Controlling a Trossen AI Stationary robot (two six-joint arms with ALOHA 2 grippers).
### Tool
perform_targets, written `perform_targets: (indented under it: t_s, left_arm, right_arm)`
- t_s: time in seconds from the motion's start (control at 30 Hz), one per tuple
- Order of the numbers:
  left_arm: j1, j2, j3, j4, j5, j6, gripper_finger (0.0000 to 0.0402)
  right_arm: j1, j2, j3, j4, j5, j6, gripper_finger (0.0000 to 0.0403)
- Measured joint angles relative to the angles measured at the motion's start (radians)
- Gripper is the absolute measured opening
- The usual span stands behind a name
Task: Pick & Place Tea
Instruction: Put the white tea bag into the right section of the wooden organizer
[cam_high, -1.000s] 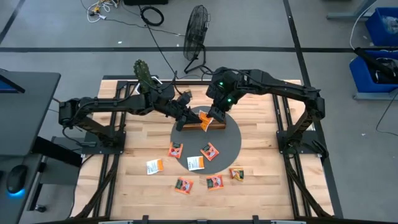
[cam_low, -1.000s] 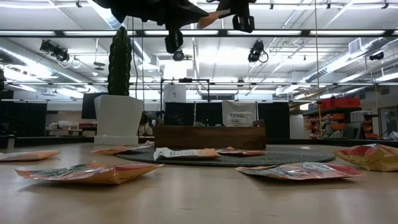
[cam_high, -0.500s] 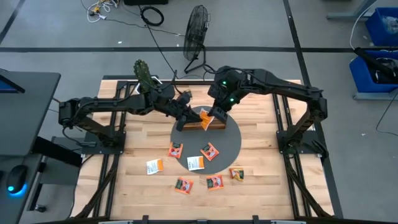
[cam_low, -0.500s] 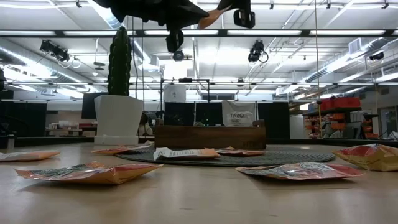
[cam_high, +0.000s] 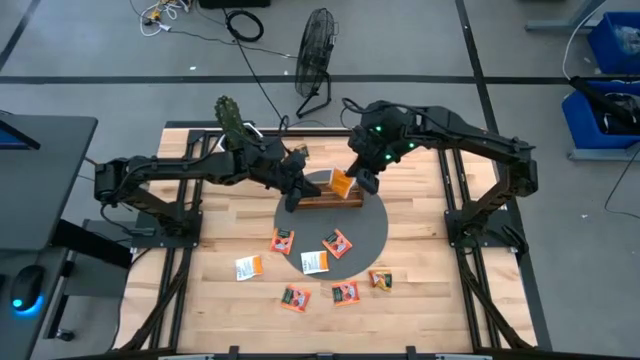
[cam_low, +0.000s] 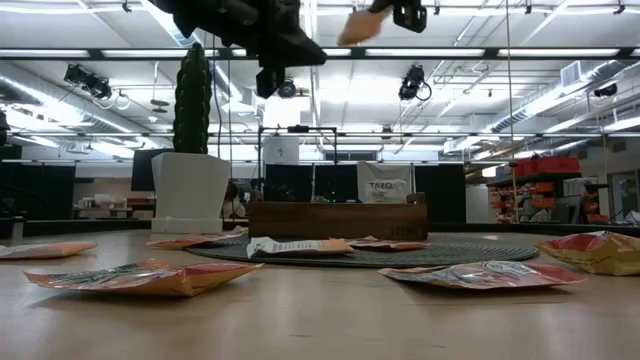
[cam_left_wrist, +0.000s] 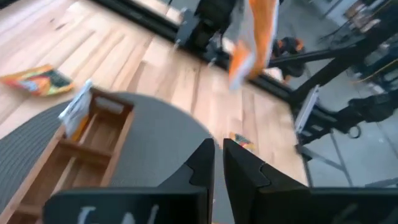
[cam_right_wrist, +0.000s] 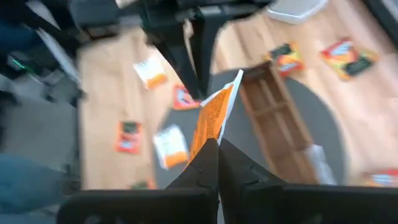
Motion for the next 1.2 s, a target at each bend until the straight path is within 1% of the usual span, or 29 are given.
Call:
perform_targets:
  t_s: [0.1,0.3,0.43,0.53,0.63,0.73,0.97,1.2]
  left_arm:
    - [0.005,0.000,0.000,-0.017,0.000,-0.012,0.0033]
    - [0.005,-0.015,0.000,0.021,0.000,-0.025,0.0033]
    - [0.009,-0.047,-0.002,0.043,-0.005,-0.028,0.0028]
    - [0.020,-0.091,-0.001,0.080,-0.006,-0.026,0.0028]
    - [0.029,-0.138,0.000,0.128,0.012,-0.022,0.0028]
    - [0.040,-0.187,0.002,0.140,0.017,-0.010,0.0028]
    - [0.070,-0.298,0.000,0.115,0.017,-0.005,0.0028]
    - [0.091,-0.349,0.000,0.097,0.017,-0.004,0.0028]
  right_arm:
    - [0.011,-0.002,0.000,-0.034,0.073,-0.089,0.0000]
    - [0.033,0.008,-0.002,-0.061,0.188,-0.228,0.0000]
    - [0.038,0.006,-0.046,-0.051,0.251,-0.308,0.0000]
    - [0.037,0.007,-0.104,-0.037,0.250,-0.372,0.0000]
    - [0.038,0.007,-0.183,0.035,0.233,-0.431,0.0000]
    - [0.035,0.007,-0.260,0.098,0.231,-0.500,0.0000]
    - [0.014,0.007,-0.418,0.199,0.233,-0.589,0.0000]
    - [-0.012,0.008,-0.516,0.312,0.234,-0.701,0.0000]
